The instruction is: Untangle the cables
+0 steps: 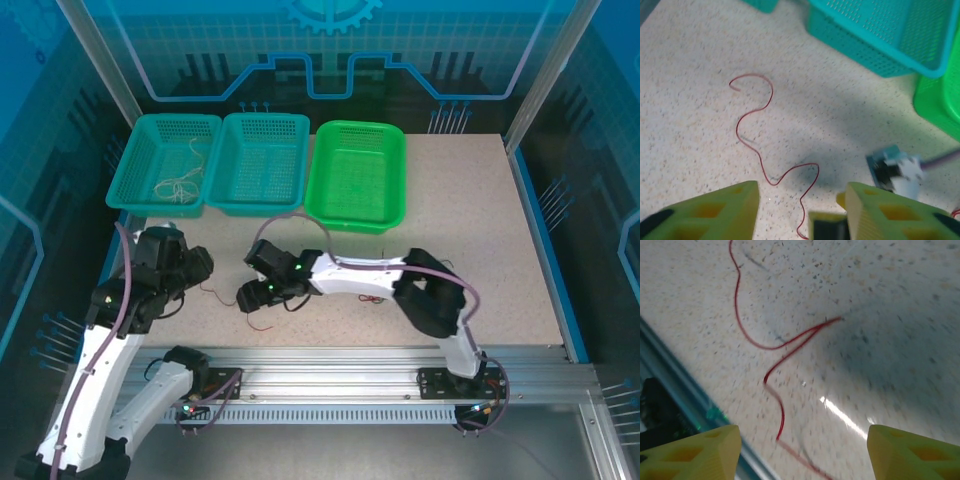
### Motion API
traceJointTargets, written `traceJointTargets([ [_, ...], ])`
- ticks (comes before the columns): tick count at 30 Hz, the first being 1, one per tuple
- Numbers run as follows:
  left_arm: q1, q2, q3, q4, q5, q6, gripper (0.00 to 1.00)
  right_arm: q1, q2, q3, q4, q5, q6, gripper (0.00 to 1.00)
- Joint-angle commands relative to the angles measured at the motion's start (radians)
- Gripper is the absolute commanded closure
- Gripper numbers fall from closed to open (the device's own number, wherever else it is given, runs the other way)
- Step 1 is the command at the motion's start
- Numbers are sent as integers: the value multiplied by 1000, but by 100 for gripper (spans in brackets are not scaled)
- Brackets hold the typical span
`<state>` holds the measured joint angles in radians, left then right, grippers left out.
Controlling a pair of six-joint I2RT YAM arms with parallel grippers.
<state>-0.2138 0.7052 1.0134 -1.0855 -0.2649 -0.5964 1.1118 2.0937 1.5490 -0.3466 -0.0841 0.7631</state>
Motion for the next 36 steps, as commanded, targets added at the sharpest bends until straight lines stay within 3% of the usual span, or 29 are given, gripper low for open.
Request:
traceJointTargets([
  [1, 5, -48, -19, -17, 25, -3, 43, 1, 127, 138, -33, -66, -27, 35],
  [4, 5, -70, -27, 28, 73, 21, 34, 2, 220, 274, -118, -98, -59, 46],
  [5, 6, -72, -25, 33, 78, 27, 32, 2, 227, 293, -132, -88, -66, 55],
  [8, 5, -76, -19, 36, 83, 34, 31, -11, 224, 303, -164, -69, -82, 97],
  [9, 5, -80, -19, 38, 90, 40, 30, -16, 207, 299, -175, -59, -94, 100],
  [16, 5, -212, -60, 173, 259, 134, 17, -32, -20, 263, -140, -12, -294, 100],
  [24, 5, -371, -56, 272, 311, 167, 5, -73, -159, 395, -97, 82, -443, 100],
  [31, 5, -384, -45, 264, 305, 184, 3, -133, -121, 597, -57, 145, -533, 100],
  [36, 5, -377, -53, 254, 302, 176, 3, -198, -3, 787, -43, 198, -558, 100],
])
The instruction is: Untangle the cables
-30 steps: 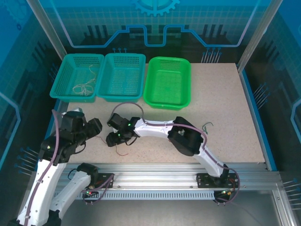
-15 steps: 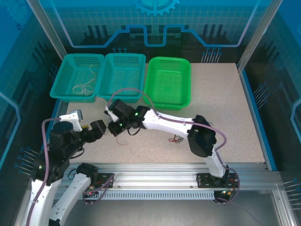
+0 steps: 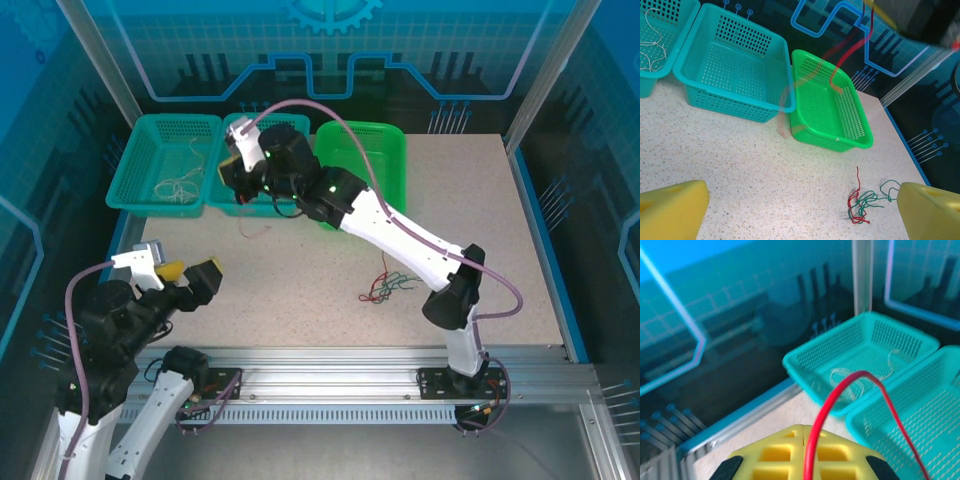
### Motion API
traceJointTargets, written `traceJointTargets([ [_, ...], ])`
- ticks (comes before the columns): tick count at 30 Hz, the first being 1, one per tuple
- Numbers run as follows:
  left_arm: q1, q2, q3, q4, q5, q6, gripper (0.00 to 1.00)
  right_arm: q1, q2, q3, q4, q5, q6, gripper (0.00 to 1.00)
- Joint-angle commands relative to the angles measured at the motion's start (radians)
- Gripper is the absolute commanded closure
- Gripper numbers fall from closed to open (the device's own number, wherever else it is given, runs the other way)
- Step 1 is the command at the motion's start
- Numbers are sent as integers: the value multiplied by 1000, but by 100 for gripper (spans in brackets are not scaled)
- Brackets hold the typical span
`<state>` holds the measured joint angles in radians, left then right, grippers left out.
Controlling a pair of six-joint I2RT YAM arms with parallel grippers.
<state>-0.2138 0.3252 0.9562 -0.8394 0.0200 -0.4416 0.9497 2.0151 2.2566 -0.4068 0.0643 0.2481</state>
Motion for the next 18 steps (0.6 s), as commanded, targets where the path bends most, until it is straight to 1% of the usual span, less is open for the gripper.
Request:
traceJointTargets([
  [1, 5, 5, 4, 4, 16, 19, 3, -49, 107, 123, 14, 53, -43, 100],
  [3, 5, 9, 5, -8, 14, 16, 3, -78, 188, 228, -1, 60, -42, 100],
  [5, 5, 9, 4, -21, 13, 11, 3, -106, 288, 367, -29, 33, -37, 100],
  [8, 5, 9, -4, -36, 14, 2, 3, -137, 427, 512, -19, 6, -12, 100],
  [11, 5, 9, -16, -37, 20, -7, 2, -162, 502, 517, 67, -8, 21, 100],
  [13, 5, 9, -26, -27, 27, -11, 2, -176, 548, 524, 71, -25, 52, 100],
  [15, 5, 9, -39, -19, 32, -18, 2, -188, 581, 527, 46, -68, 69, 100],
  [16, 5, 9, -45, -13, 35, -21, 2, -190, 592, 528, 19, -90, 77, 95],
  [17, 6, 9, -53, -7, 38, -24, 2, -192, 598, 526, -14, -105, 79, 84],
  [18, 5, 11, -60, -3, 41, -28, 2, -193, 597, 527, -43, -114, 80, 71],
])
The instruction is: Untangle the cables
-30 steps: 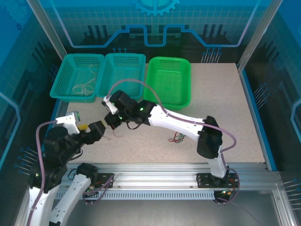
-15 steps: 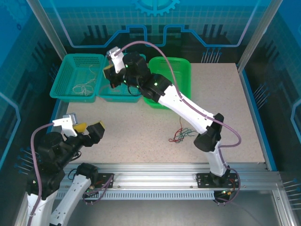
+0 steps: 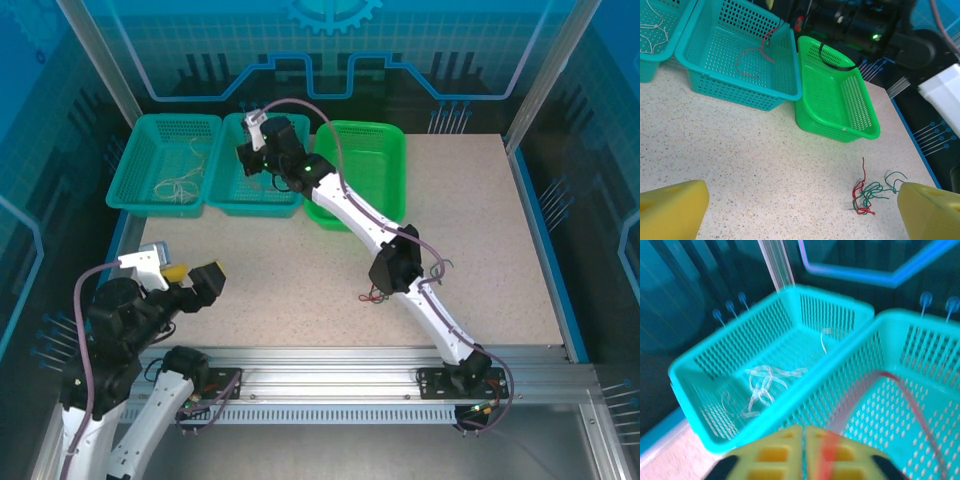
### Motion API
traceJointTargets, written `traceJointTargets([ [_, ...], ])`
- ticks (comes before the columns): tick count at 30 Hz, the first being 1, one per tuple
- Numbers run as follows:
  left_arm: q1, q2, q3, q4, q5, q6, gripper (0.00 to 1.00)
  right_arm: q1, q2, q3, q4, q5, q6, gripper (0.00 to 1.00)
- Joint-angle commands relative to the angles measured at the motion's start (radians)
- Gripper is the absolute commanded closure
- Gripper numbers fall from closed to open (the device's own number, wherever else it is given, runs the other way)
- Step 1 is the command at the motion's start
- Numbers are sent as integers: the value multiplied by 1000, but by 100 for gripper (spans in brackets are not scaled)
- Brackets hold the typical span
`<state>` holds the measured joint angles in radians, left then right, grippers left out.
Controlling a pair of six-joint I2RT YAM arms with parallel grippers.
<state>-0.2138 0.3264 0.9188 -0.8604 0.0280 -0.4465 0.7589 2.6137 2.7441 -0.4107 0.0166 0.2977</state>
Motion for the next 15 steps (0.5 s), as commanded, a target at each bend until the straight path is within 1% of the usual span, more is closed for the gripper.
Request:
traceJointTargets([
  [1, 5, 12, -29, 23, 37, -28, 2, -3, -6, 39, -73, -74, 32, 54],
  [2, 6, 17, -36, 29, 41, -33, 2, -3, -20, 37, -105, -73, 32, 42],
  [4, 5, 31, -46, 38, 48, -48, 2, -5, -62, 32, -164, -67, 35, 26],
  [5, 5, 42, -49, 42, 55, -56, 2, -6, -92, 24, -193, -68, 35, 20],
  [7, 5, 64, -55, 55, 78, -71, 2, -11, -159, 2, -248, -69, 35, 14],
  [10, 5, 98, -78, 99, 132, -104, 1, -25, -295, -85, -325, -72, 29, 12],
  [12, 5, 120, -105, 147, 179, -143, 1, -35, -413, -197, -356, -67, 30, 13],
  [15, 5, 154, -160, 255, 269, -226, 2, -48, -632, -467, -338, -67, 22, 13],
])
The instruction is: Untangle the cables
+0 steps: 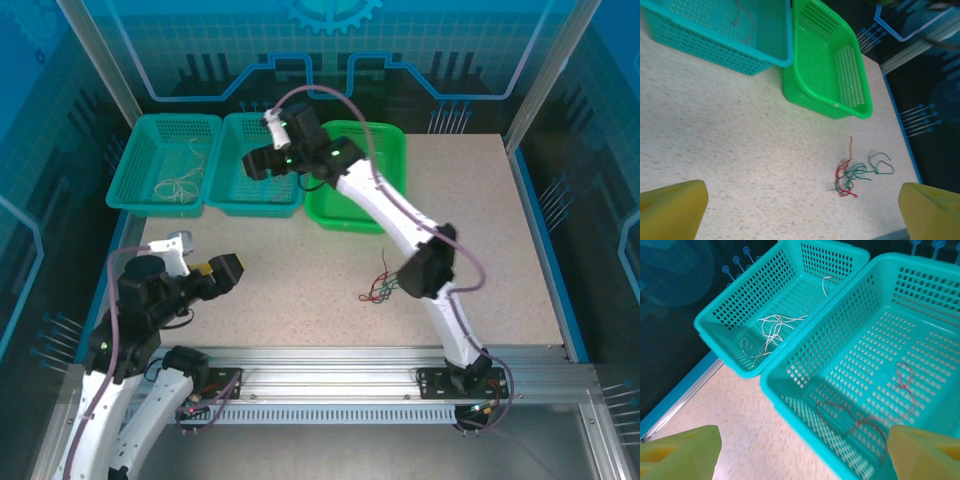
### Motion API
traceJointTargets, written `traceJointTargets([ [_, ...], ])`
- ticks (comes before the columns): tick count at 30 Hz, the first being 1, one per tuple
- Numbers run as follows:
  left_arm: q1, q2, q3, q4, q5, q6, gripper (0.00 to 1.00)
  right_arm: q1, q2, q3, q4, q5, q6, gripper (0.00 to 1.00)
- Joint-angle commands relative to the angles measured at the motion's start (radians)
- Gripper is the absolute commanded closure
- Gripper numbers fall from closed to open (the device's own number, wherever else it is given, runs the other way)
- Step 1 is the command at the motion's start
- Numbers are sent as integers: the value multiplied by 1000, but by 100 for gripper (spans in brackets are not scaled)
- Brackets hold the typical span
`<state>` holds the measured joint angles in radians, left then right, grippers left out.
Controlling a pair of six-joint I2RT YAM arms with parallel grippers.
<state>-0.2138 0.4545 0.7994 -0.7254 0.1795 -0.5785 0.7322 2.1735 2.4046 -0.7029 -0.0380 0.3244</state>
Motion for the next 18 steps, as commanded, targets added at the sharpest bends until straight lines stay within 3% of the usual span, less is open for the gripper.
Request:
traceJointTargets([
  [1, 4, 39, -64, 166, 147, -128, 3, -26, -276, -255, -31, -9, -11, 13],
  [5, -3, 82, -161, 347, 217, -256, 3, -40, -596, -668, 16, 62, 8, 13],
  [9, -47, 130, -224, 462, 207, -306, 3, -51, -885, -1019, 20, 193, 100, 12],
  [14, -196, 278, -230, 580, 133, -305, 3, -81, -1152, -1370, -16, 349, 264, 10],
  [18, -352, 478, -186, 672, 71, -283, 4, -123, -1223, -1519, -26, 321, 360, 9],
])
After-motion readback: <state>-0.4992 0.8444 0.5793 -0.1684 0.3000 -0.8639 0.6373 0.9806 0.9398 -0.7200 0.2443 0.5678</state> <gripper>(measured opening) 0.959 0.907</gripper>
